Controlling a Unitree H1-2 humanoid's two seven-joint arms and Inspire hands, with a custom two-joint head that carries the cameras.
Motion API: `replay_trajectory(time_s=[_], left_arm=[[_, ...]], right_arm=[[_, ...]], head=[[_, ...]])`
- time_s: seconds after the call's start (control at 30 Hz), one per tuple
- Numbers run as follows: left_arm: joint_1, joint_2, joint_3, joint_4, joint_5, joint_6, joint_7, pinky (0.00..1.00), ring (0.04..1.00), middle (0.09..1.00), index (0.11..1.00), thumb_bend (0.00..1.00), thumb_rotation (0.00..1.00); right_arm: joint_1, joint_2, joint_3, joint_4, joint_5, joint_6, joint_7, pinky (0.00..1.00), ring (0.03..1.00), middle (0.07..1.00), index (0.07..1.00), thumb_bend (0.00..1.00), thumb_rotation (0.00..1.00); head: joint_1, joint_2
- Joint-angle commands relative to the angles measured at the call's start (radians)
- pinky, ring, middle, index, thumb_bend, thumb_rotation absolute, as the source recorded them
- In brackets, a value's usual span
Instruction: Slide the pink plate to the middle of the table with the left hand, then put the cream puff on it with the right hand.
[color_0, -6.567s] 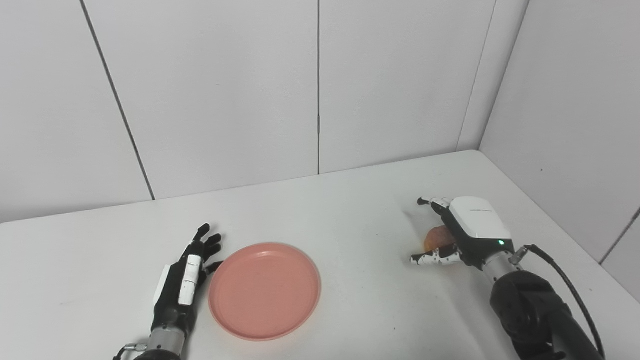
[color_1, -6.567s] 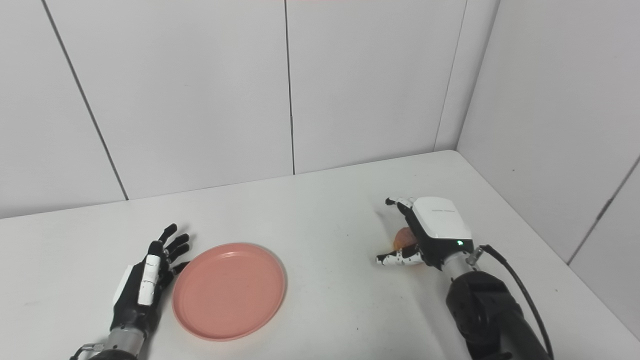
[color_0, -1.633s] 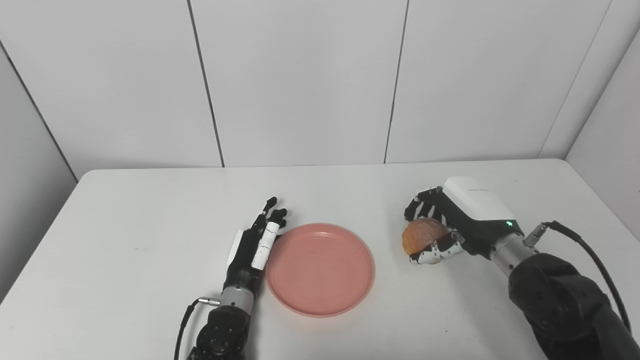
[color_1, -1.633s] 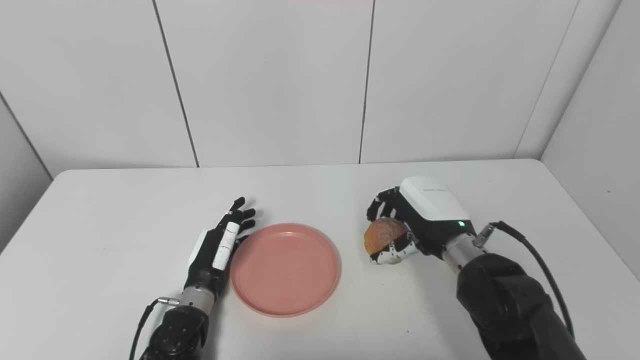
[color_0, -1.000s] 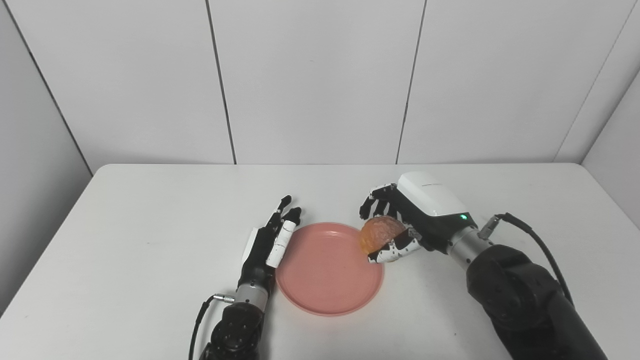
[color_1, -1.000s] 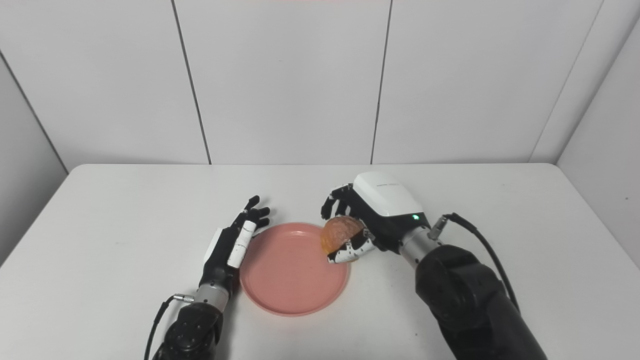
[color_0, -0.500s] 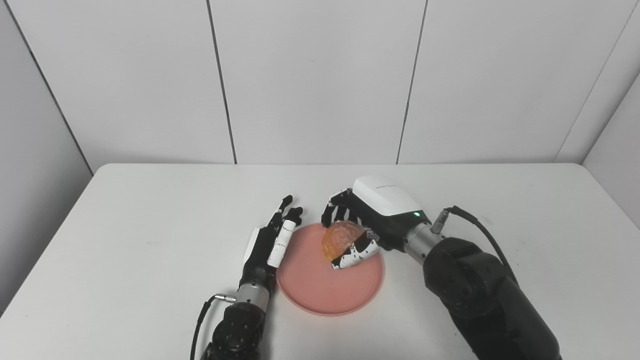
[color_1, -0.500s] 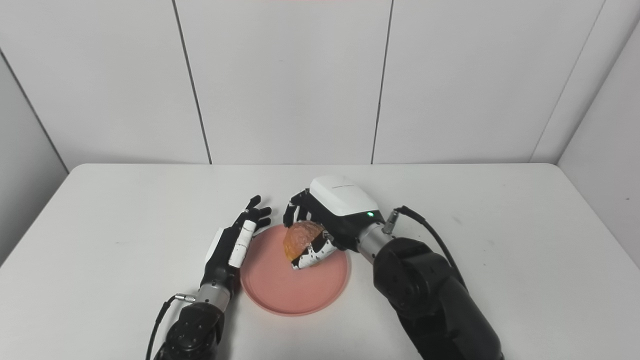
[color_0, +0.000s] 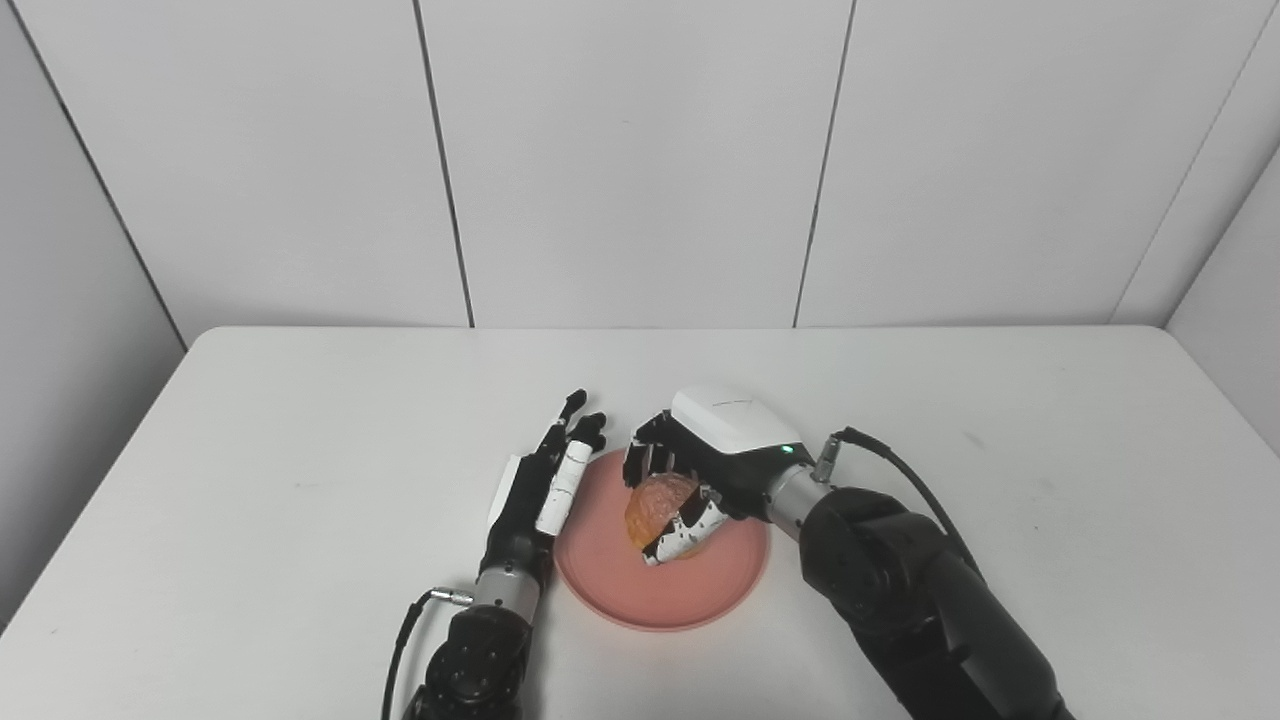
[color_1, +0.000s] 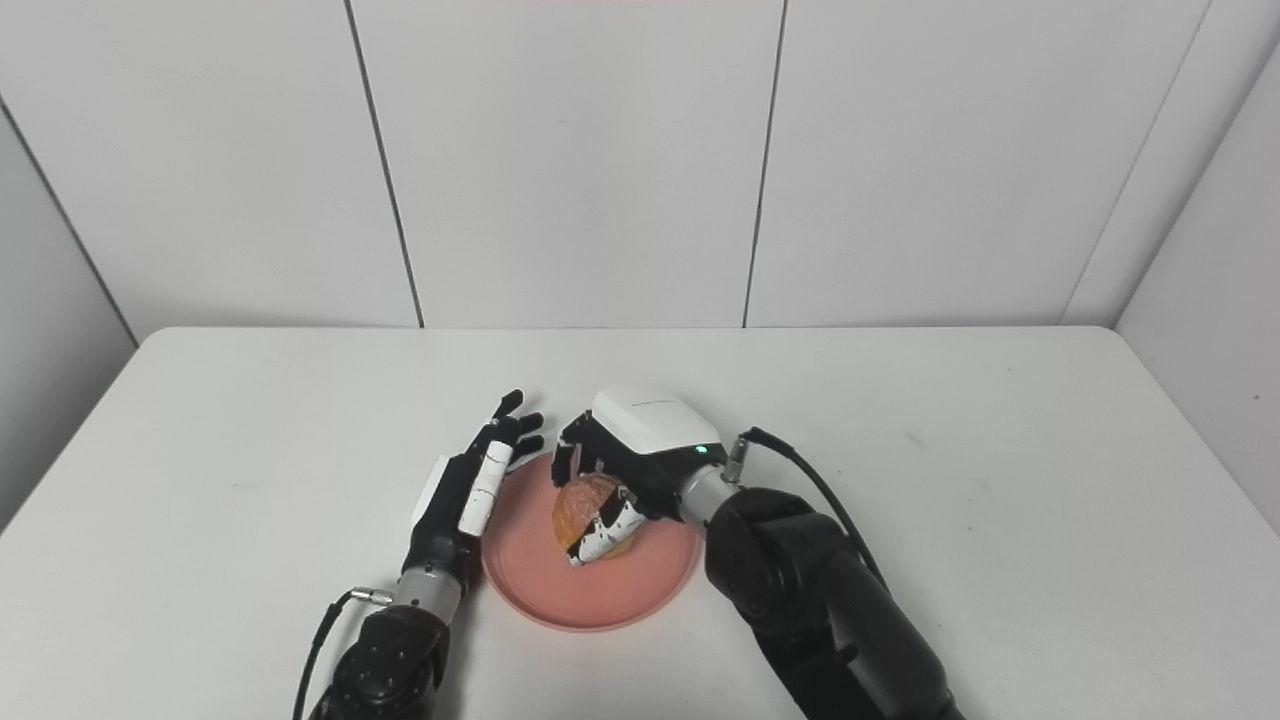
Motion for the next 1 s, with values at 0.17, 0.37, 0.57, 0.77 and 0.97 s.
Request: replay_trajectory(time_s=[0.17, 0.37, 0.57, 0.77, 0.97], left_arm=[[-0.005, -0.011, -0.013, -0.003, -0.003, 0.023, -0.012, 0.81, 0.898, 0.917, 0.941, 0.92, 1.0], [-0.007, -0.01, -0.017, 0.007, 0.004, 0.014, -0.008, 0.79, 0.883, 0.918, 0.938, 0.93, 1.0], [-0.008, -0.009, -0.014, 0.015, -0.001, 0.002, -0.01, 0.81, 0.874, 0.908, 0.93, 0.92, 1.0], [-0.009, -0.005, -0.016, 0.019, -0.001, -0.007, -0.016, 0.86, 0.916, 0.932, 0.936, 0.93, 1.0], [-0.014, -0.002, -0.02, 0.023, 0.005, -0.009, -0.016, 0.84, 0.904, 0.934, 0.938, 0.93, 1.0]], right_arm=[[-0.027, 0.019, -0.016, 0.045, 0.049, -0.101, -0.115, 0.39, 0.424, 0.489, 0.515, 0.52, 0.0], [-0.025, 0.015, -0.005, 0.063, 0.05, -0.12, -0.14, 0.38, 0.414, 0.487, 0.523, 0.51, 0.0], [-0.026, 0.011, 0.001, 0.059, 0.046, -0.114, -0.125, 0.38, 0.413, 0.485, 0.525, 0.51, 0.0], [-0.03, 0.006, 0.009, 0.04, 0.033, -0.084, -0.089, 0.4, 0.418, 0.502, 0.523, 0.52, 0.0], [-0.029, 0.004, 0.011, 0.025, 0.005, -0.044, -0.035, 0.45, 0.572, 0.615, 0.556, 0.66, 0.14]], head=[[0.0, 0.005], [0.0, 0.006], [-0.002, 0.005], [-0.004, 0.007], [-0.003, 0.008]])
